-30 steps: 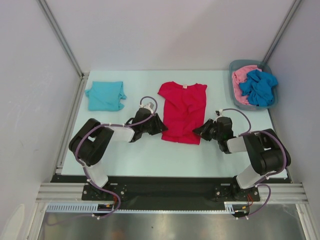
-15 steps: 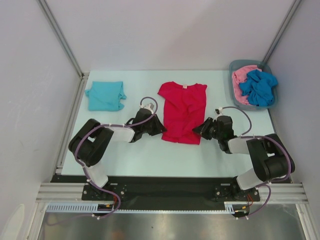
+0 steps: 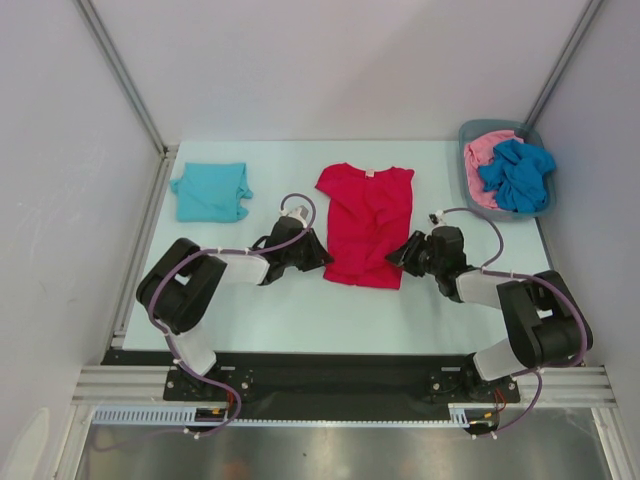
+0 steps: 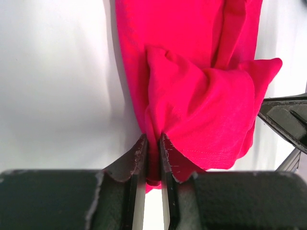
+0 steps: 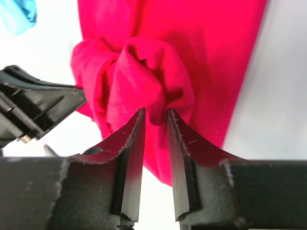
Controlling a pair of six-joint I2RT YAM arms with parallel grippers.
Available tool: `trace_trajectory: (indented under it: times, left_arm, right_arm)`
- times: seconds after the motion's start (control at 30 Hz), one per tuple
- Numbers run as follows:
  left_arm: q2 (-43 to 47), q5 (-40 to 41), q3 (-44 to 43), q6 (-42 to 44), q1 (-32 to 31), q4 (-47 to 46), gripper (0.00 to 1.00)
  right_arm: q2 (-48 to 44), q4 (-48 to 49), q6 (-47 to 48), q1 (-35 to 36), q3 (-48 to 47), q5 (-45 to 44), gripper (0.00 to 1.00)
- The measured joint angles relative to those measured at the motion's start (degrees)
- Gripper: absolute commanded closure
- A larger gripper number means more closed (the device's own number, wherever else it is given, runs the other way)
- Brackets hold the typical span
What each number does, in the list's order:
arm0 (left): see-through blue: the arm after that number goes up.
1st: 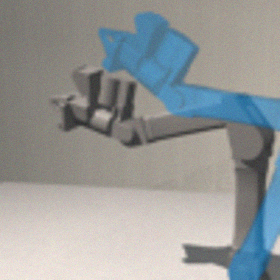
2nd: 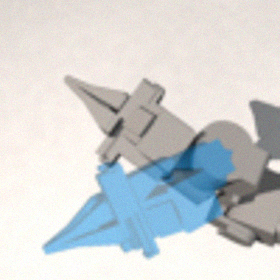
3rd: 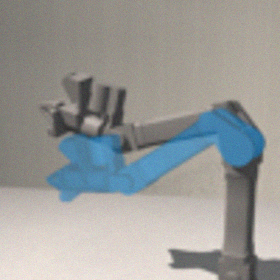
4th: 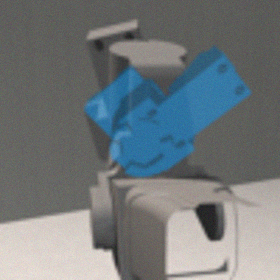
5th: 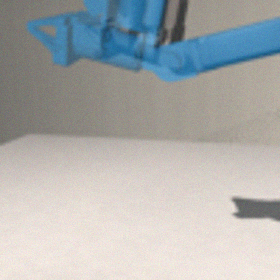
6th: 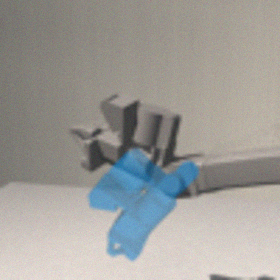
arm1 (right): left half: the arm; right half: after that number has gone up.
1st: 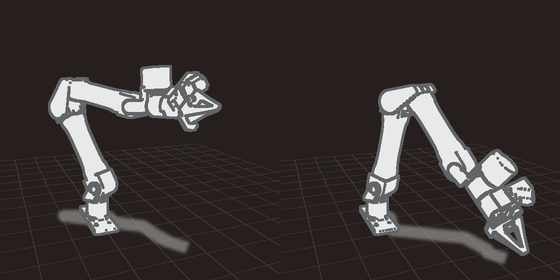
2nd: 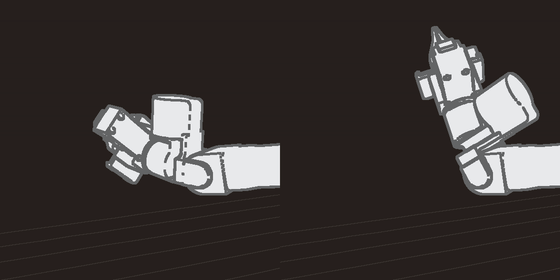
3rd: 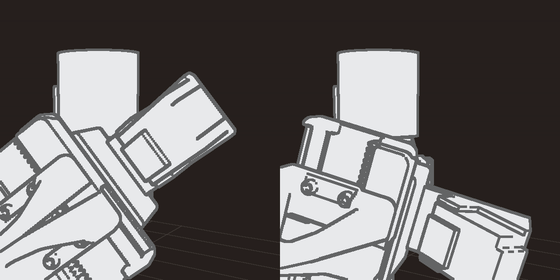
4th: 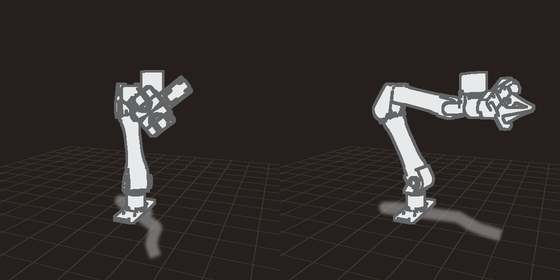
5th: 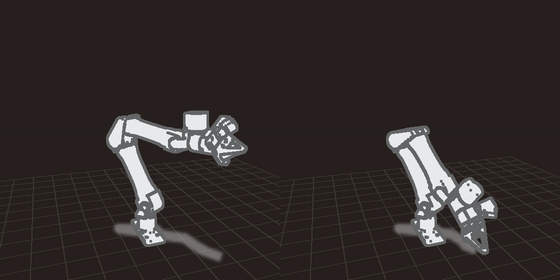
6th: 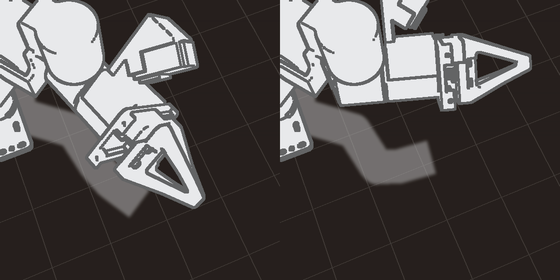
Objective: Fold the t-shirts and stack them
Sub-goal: Fold the tshirt
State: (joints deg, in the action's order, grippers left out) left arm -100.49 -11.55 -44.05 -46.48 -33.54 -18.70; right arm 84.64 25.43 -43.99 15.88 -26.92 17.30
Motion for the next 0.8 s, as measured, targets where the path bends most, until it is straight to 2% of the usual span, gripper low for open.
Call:
trace_trajectory:
  times: [0.33, 0.8]
  left_arm:
    - [0.0, 0.0, 0.0, 0.0, 0.0, 0.0, 0.82]
    - [0.0, 0.0, 0.0, 0.0, -0.1, 0.0, 0.82]
  right_arm:
    - [-3.5, -12.6, 5.6, 2.0, -4.8, -7.7, 0.70]
    - [-2.7, -13.7, 6.4, 1.6, -5.4, -8.5, 0.71]
